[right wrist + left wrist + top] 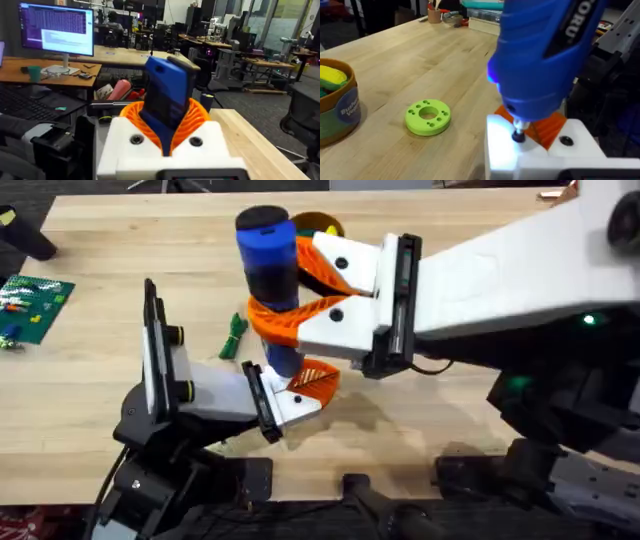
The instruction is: Pick up the gripper from the table and insert it into the empty holder that is missing its gripper. Then pick up a screw, insert it into the mounting hole, and use the screwdriver to tighten it. Finally, clean up the table by picking up the vegetable and placing it into the bucket.
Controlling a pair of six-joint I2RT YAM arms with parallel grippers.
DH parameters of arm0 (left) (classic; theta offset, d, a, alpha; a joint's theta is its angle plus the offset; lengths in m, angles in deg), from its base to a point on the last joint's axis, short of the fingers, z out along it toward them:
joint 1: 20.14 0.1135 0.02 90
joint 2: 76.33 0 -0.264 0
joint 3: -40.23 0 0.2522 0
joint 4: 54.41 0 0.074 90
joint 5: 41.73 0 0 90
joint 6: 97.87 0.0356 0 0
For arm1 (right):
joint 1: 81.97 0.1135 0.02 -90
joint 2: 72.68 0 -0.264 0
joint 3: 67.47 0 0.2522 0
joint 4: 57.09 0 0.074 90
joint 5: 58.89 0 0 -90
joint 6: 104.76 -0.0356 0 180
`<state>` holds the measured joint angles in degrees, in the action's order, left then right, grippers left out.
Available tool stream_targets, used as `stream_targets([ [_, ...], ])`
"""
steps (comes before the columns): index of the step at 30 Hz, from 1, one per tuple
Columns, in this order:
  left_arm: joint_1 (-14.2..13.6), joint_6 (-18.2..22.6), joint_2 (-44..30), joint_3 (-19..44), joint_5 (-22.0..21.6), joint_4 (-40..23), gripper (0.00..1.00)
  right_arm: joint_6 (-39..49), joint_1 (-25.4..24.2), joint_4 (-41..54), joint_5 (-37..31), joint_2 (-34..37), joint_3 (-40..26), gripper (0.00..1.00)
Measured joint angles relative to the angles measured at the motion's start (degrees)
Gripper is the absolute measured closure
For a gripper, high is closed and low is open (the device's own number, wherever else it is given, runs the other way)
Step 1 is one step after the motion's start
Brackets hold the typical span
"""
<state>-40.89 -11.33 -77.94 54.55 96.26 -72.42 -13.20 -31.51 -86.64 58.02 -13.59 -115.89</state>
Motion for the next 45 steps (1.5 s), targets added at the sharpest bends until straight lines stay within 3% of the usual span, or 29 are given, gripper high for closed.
stream_targets([
  [15, 0.00, 0.02, 0.00, 0.00, -0.02, 0.04, 0.988, 0.00, 0.00, -0.62, -0.04, 0.00, 0.02, 0.945],
  [22, 0.00, 0.02, 0.07, 0.00, -0.17, 0.02, 0.988, 0.20, 0.00, -11.71, -0.11, -0.65, 0.72, 0.945],
  [28, 0.00, 0.02, 0.05, 0.00, -0.17, 0.02, 0.988, 0.20, 0.00, -12.85, -0.06, -2.96, 0.72, 0.945],
  [36, 0.00, 0.02, 0.07, 0.00, -0.17, 0.02, 0.988, 3.58, -0.93, -9.16, -0.43, -2.99, 0.72, 0.945],
  [45, 0.00, 0.02, 0.07, 0.00, -0.17, 0.03, 0.988, 10.34, -4.87, -1.30, -8.98, -2.97, 0.72, 0.945],
])
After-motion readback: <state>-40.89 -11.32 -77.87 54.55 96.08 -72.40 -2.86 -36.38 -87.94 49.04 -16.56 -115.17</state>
